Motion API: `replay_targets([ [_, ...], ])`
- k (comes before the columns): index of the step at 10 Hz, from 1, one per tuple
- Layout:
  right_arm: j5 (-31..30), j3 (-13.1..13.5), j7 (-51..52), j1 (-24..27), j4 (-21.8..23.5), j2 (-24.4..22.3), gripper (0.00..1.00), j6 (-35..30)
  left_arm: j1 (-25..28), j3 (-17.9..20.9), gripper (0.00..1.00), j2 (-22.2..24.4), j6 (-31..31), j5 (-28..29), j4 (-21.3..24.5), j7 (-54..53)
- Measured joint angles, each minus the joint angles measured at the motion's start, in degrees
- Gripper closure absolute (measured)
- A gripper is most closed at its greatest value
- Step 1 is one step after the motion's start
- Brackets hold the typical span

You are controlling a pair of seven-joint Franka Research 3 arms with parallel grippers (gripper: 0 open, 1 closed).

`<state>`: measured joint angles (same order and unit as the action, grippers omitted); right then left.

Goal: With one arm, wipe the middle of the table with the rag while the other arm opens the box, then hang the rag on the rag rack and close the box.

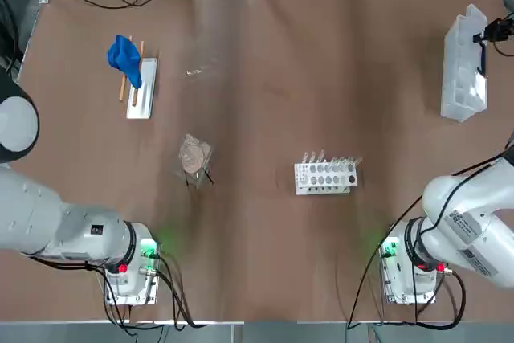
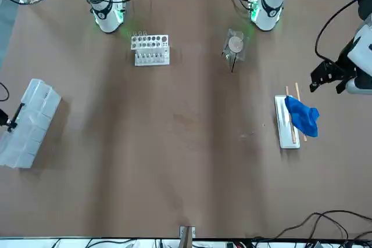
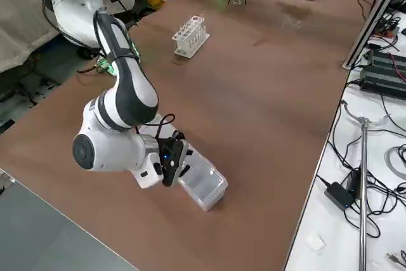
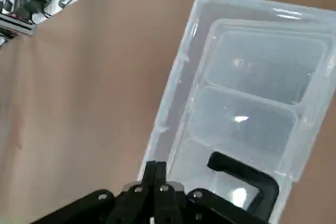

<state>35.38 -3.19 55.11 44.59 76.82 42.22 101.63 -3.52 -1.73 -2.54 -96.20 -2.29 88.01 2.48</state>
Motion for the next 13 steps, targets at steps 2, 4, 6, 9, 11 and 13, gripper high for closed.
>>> replay_targets([
  [2, -0.93, 0.01, 0.61, -1.27, 0.30, 0.39, 0.97, 3.52, -0.14, 0.02, 0.00, -2.36, 3.55, 0.16, -4.29, 0.09],
  [4, -1.13, 0.04, 1.74, -1.71, 0.63, 0.85, 0.97, 4.93, 0.08, 0.12, 0.00, -3.51, 4.16, 0.80, -5.40, 0.08],
  [6, -1.13, 0.16, 2.09, -1.71, 0.65, 1.18, 0.97, 5.11, 0.05, 0.13, 0.00, -3.71, 4.25, 0.97, -5.44, 0.06],
  [9, -1.12, 0.16, 2.19, -1.76, 0.64, 1.36, 0.97, 5.16, 0.10, 0.15, 0.00, -3.71, 4.28, 1.00, -5.51, 0.06],
  [11, -1.11, 0.15, 2.19, -1.78, 0.57, 1.39, 0.97, 5.13, 0.18, 0.18, 0.00, -3.72, 4.32, 1.01, -5.51, 0.06],
  [13, -1.14, 0.09, 2.22, -2.40, -0.11, 1.26, 0.98, 5.11, 0.20, 0.19, 0.00, -3.73, 4.34, 1.01, -5.51, 0.06],
])
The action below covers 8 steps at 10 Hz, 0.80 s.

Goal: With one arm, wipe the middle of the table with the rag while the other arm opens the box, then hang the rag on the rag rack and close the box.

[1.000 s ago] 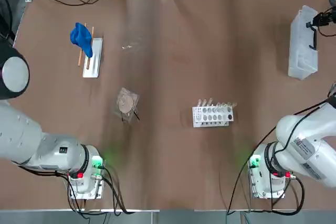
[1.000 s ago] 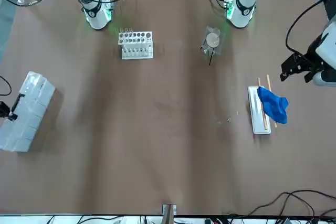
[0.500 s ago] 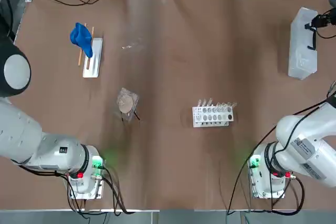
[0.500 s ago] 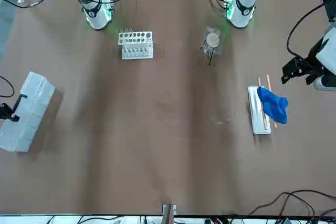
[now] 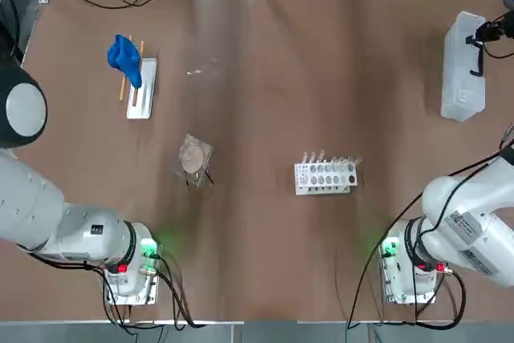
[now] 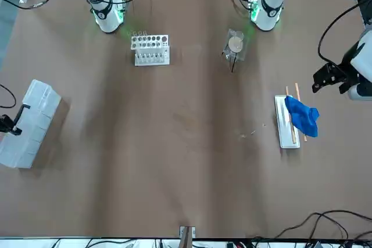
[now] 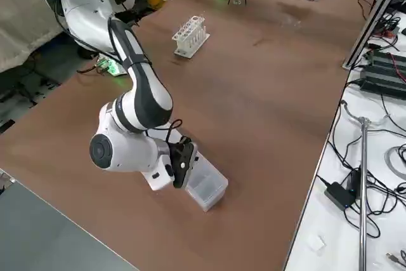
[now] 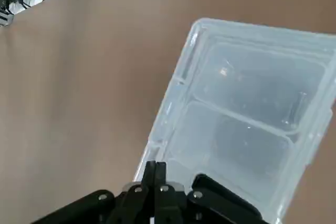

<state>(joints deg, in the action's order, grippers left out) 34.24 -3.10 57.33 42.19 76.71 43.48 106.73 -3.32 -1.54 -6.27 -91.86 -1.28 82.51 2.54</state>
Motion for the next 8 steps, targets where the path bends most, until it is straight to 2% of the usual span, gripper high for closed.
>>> replay_targets([
  [1, -0.91, -0.05, 0.00, -1.05, -0.88, -0.84, 0.98, 0.05, 0.05, 0.00, 0.00, -0.01, 0.01, 0.00, 0.00, 0.00],
  [3, -6.24, -0.19, -3.79, -3.90, -2.26, -6.76, 0.97, -1.25, 0.13, 0.01, 0.00, -0.03, 0.02, 0.00, 0.00, 0.00],
  [6, -15.77, -0.30, -16.70, -11.21, -2.26, -17.30, 0.96, -6.05, 0.15, 0.02, 0.00, -0.04, 0.03, 0.00, 0.00, 0.00],
  [8, -21.37, -0.33, -26.12, -17.02, -2.12, -21.82, 0.92, -9.81, 0.16, 0.03, 0.00, -0.05, 0.04, 0.00, 0.00, 0.00],
])
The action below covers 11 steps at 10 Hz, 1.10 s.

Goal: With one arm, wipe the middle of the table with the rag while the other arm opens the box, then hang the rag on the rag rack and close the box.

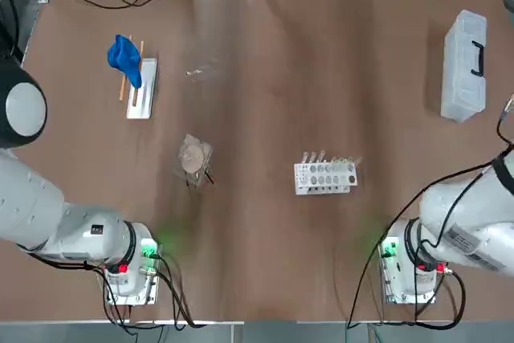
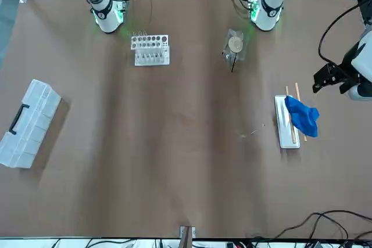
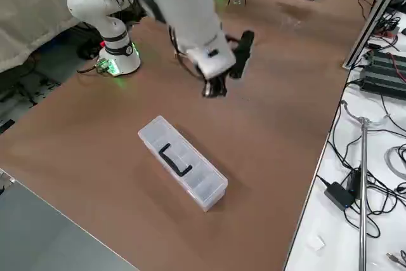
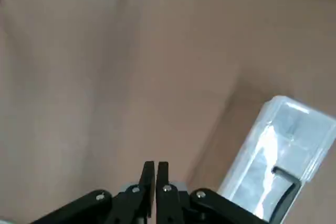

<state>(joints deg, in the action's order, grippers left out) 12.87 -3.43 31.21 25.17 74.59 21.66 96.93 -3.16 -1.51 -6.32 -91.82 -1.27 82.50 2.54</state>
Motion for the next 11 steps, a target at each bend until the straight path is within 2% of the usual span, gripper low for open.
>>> replay_targets([
  [1, -3.44, -0.07, -5.00, -3.34, 0.01, -1.73, 0.86, -1.89, -0.01, 0.00, 0.00, -0.02, 0.01, 0.00, 0.00, 0.00],
  [4, -9.15, 0.06, -17.87, -13.70, 0.84, -7.73, 0.41, -7.64, 0.03, 0.03, 0.00, -0.28, 0.07, 0.00, 0.00, 0.00],
  [6, -10.82, 0.35, -22.31, -16.58, 4.49, -11.97, 0.12, -8.59, 0.05, 0.05, 0.00, -0.51, 0.07, 0.28, 0.00, 0.01],
  [7, -11.59, 1.20, -22.91, -17.74, 6.27, -13.28, 0.01, -8.19, 0.06, 0.06, 0.00, -0.54, 0.07, 0.57, 0.00, 0.02],
  [9, -12.15, 7.32, -23.06, -22.59, 10.14, -14.40, 0.01, -4.12, 0.08, 0.10, 0.00, -0.54, 0.07, 0.65, -0.01, 0.05],
  [10, -12.16, 8.71, -23.06, -23.58, 11.74, -14.88, 0.01, -2.88, 0.07, 0.10, 0.00, -0.54, 0.07, 0.65, -0.02, 0.05],
  [11, -12.16, 8.96, -23.06, -23.89, 12.41, -15.33, 0.01, -2.70, 0.05, 0.10, 0.00, -0.54, 0.07, 0.65, -0.02, 0.05],
])
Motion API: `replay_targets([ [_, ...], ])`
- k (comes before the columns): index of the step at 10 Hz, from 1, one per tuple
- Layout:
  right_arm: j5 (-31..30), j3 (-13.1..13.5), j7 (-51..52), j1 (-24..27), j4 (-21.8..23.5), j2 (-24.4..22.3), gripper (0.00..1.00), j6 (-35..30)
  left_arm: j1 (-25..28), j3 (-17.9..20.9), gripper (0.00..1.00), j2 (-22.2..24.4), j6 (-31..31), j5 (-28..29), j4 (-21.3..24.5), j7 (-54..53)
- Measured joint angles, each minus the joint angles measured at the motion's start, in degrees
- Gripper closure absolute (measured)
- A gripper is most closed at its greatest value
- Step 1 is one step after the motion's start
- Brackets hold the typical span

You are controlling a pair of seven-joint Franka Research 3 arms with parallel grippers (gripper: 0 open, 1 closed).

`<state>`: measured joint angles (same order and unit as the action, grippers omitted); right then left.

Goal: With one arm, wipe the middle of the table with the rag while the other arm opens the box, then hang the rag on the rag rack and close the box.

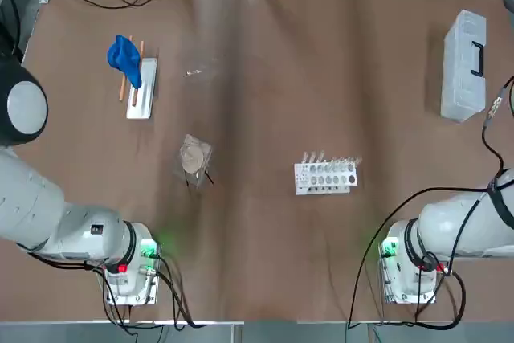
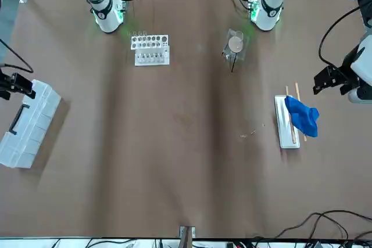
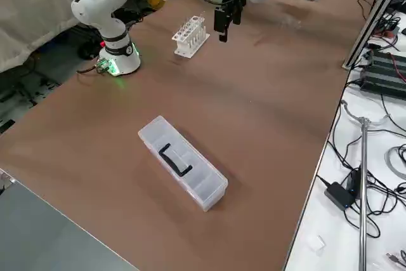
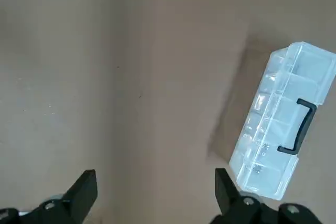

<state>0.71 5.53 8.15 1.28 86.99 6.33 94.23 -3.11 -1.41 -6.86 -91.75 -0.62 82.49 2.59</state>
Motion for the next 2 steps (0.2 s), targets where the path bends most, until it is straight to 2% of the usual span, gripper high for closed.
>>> replay_targets([
  [2, 0.00, 0.05, -0.01, -0.34, 0.05, -0.45, 0.01, 0.00, 0.02, 0.01, 0.00, 0.00, 0.00, 0.01, -0.01, 0.01],
])
